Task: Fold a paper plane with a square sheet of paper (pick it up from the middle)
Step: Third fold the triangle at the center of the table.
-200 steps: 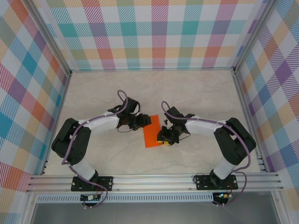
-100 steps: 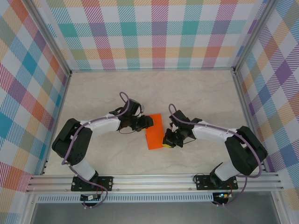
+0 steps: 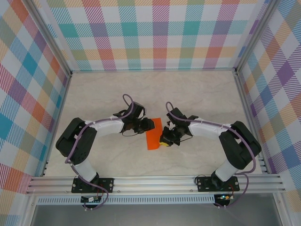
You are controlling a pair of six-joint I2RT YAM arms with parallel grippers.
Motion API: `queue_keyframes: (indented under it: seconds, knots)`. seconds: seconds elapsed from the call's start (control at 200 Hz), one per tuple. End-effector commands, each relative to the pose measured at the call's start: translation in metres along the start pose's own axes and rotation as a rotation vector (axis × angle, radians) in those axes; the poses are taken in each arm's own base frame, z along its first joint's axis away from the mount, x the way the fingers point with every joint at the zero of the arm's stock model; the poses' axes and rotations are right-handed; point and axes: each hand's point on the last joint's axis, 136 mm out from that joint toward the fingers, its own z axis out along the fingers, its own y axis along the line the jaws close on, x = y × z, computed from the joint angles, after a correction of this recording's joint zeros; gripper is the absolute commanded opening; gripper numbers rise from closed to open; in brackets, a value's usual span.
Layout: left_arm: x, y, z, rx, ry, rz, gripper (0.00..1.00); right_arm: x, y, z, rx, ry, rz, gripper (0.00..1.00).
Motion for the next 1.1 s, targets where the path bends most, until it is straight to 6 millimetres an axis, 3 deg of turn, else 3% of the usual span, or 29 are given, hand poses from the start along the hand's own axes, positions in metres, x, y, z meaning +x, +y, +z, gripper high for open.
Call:
queue_keyframes:
  seconds: [0.0,0.465,0.715,0.855,1.095]
  knots:
    - [0.008,0.014,0.008,-0.042,0.015,-0.005,0.32,-0.002,0.012,0.000,-0.010,0.017,-0.044,0.08]
    - [0.019,0.030,0.018,-0.086,0.043,0.015,0.29,-0.019,0.037,0.014,-0.109,0.007,-0.120,0.09]
    - [-0.004,0.005,-0.004,-0.050,-0.056,0.060,0.31,-0.028,0.032,0.024,-0.095,-0.014,-0.119,0.10]
    - [-0.017,0.011,-0.009,-0.091,-0.130,0.063,0.30,-0.032,0.029,0.028,-0.083,-0.023,-0.129,0.09]
    - [-0.015,0.026,0.009,-0.127,-0.093,0.040,0.28,-0.039,0.034,0.030,-0.097,-0.048,-0.142,0.09]
